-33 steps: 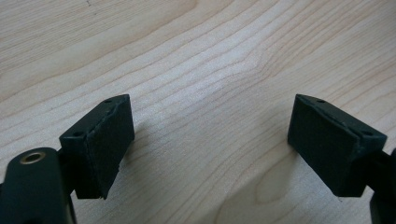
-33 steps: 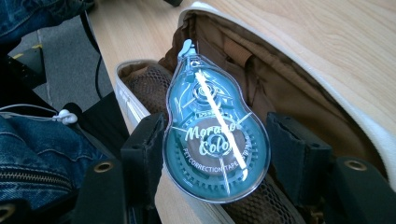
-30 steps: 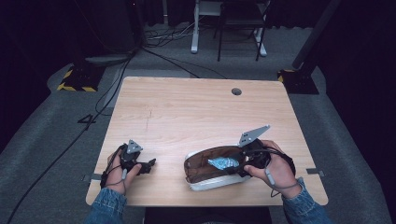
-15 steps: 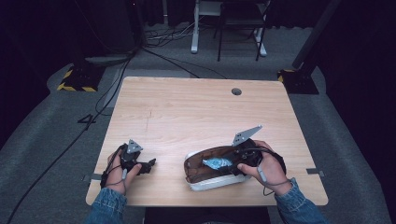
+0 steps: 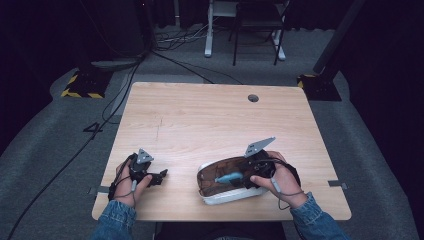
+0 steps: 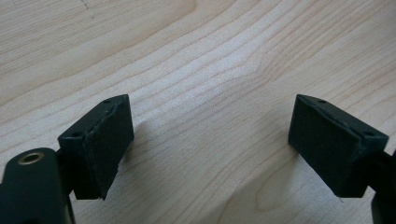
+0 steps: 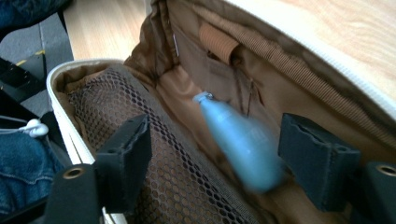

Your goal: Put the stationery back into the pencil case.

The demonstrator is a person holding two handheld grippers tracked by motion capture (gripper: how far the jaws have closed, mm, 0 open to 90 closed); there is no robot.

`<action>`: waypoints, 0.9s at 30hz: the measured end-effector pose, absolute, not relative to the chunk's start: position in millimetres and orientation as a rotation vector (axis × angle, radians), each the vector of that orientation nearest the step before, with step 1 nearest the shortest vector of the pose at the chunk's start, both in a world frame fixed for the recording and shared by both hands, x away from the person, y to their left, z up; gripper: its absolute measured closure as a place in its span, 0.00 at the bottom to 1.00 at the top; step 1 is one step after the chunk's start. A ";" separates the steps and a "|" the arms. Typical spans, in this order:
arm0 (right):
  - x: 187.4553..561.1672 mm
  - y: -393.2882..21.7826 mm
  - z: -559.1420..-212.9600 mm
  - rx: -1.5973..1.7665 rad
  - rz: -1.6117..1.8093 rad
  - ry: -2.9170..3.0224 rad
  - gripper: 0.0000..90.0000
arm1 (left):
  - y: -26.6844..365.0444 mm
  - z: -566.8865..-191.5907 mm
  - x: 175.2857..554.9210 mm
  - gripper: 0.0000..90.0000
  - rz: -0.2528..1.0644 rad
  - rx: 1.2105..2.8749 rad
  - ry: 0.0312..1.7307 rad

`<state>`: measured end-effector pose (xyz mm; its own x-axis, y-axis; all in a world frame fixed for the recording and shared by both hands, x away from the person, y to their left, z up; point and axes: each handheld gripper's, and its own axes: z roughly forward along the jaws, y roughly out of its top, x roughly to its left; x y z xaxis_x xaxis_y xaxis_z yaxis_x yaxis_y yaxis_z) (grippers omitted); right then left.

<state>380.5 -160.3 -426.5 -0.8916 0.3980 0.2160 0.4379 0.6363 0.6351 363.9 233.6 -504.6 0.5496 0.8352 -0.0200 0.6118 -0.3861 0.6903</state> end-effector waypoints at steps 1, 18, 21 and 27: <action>380.3 -160.8 -425.1 -0.726 -1.111 -2.791 0.30 | 233.4 -504.8 364.0 0.16 0.438 2.127 1.159; 375.4 -188.3 -396.2 -0.772 -1.287 -2.830 0.27 | 232.8 -504.8 365.4 0.16 0.439 2.129 1.159; 376.9 -195.4 -392.7 -0.775 -1.321 -2.837 0.23 | 232.7 -504.7 365.7 0.16 0.437 2.131 1.159; 380.6 -213.1 -388.3 -0.803 -1.361 -2.887 0.18 | 232.5 -504.5 366.8 0.15 0.434 2.136 1.155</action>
<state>380.6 -213.1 -388.3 -0.8705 0.4871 0.0704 0.3642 0.5415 0.7577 366.8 232.5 -504.5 0.5545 0.8319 -0.0212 0.6120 -0.3904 0.6878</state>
